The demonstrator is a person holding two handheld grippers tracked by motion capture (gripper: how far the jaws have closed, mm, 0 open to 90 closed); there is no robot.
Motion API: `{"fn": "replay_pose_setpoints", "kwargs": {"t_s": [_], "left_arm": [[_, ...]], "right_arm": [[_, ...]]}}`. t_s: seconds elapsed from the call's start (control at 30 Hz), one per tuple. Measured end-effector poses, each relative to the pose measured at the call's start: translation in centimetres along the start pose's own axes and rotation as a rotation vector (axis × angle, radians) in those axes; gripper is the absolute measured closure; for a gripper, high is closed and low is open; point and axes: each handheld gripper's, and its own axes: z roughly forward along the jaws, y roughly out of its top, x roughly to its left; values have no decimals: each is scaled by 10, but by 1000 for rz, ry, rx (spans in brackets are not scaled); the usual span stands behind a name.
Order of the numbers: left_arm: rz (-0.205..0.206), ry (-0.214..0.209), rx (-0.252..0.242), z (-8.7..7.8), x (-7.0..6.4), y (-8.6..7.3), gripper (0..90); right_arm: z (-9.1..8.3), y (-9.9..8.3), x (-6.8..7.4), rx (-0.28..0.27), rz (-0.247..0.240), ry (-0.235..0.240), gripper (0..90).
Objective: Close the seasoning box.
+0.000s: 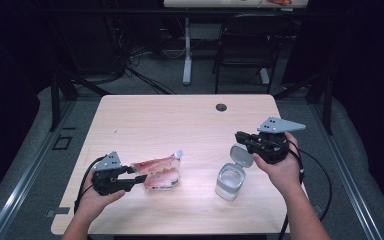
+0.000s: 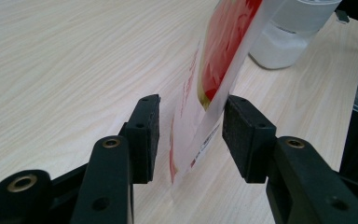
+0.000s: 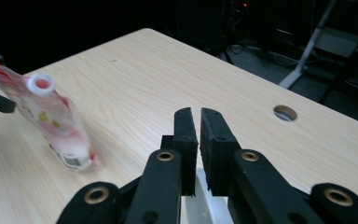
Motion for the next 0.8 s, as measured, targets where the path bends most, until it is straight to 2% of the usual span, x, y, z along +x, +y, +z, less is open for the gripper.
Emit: {"fn": "replay_pose_setpoints", "kwargs": {"t_s": [0.1, 0.23, 0.47, 0.8], "left_arm": [[5, 0, 2, 1, 0, 0, 565], [-13, -12, -7, 2, -1, 1, 563], [3, 2, -10, 0, -2, 2, 554], [4, 11, 7, 1, -2, 2, 545]], "right_arm": [[-1, -5, -4, 10, 11, -20, 861], [-4, -13, -11, 20, 30, -35, 869], [-6, -30, -23, 32, 65, -66, 875], [-5, -50, -33, 38, 121, -80, 885]]}}
